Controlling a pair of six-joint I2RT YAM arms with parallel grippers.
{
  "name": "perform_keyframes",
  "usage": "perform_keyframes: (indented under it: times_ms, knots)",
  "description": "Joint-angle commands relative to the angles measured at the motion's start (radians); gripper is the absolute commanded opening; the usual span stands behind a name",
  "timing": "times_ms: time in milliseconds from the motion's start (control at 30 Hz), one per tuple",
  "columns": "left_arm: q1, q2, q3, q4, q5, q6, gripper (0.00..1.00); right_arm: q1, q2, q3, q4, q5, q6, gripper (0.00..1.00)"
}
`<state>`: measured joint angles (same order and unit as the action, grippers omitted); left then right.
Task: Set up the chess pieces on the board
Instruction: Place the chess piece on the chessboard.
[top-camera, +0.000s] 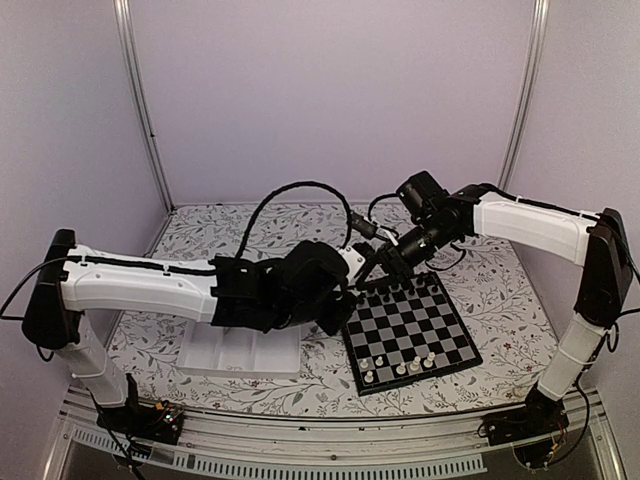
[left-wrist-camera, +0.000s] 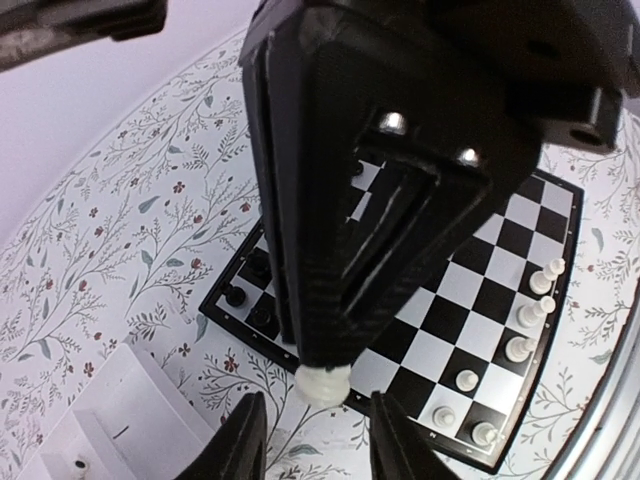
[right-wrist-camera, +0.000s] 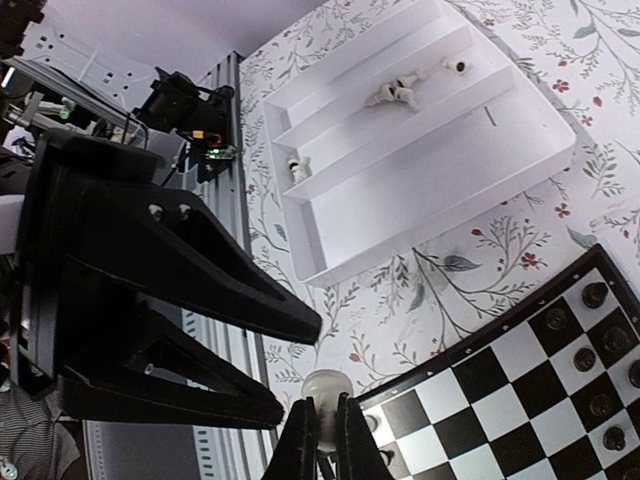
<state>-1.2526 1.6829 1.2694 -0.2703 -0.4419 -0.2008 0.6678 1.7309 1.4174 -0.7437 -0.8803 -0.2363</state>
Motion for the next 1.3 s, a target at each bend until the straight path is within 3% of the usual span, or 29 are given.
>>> perform_keyframes:
  times_ms: [0,133,300,500,733,1267]
  knots:
    - [-0.021,-0.061,-0.027,-0.051,-0.039,0.011,0.39,0.001,-0.072,-0.002,-0.033,0.224,-0.135,0.0]
    - [-0.021,-0.17,-0.114,-0.021,-0.078,-0.001,0.41,0.001,-0.168,-0.122,-0.032,0.361,-0.226,0.0]
    - [-0.019,-0.308,-0.224,0.037,-0.226,-0.037,0.43,0.012,-0.271,-0.228,-0.044,0.41,-0.328,0.0]
    - [0.008,-0.437,-0.317,0.033,-0.347,-0.14,0.5,0.169,-0.337,-0.315,-0.05,0.518,-0.428,0.0]
    - [0.055,-0.522,-0.366,0.017,-0.336,-0.202,0.52,0.298,-0.316,-0.392,-0.006,0.626,-0.455,0.0]
    - [0.08,-0.508,-0.378,0.008,-0.307,-0.225,0.53,0.398,-0.195,-0.444,0.062,0.719,-0.472,0.02]
